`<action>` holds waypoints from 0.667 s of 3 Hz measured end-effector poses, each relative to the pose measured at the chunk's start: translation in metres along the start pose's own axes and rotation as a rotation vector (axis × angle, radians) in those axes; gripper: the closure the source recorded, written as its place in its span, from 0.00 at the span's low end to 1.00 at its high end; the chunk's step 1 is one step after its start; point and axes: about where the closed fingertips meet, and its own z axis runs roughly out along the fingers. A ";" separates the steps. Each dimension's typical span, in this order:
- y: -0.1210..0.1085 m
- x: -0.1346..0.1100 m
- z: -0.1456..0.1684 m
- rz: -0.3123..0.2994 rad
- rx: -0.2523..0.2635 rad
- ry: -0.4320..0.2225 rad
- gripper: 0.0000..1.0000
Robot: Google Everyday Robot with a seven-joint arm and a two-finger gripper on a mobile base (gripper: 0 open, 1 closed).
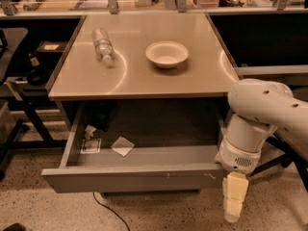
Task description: Open top drawer
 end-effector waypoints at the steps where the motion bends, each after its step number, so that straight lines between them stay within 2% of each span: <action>1: 0.017 0.017 0.001 0.012 -0.020 0.016 0.00; 2: 0.035 0.035 0.000 0.050 -0.031 0.019 0.00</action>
Offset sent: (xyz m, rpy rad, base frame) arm -0.0710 -0.0456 0.0090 -0.0340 0.0860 -0.0648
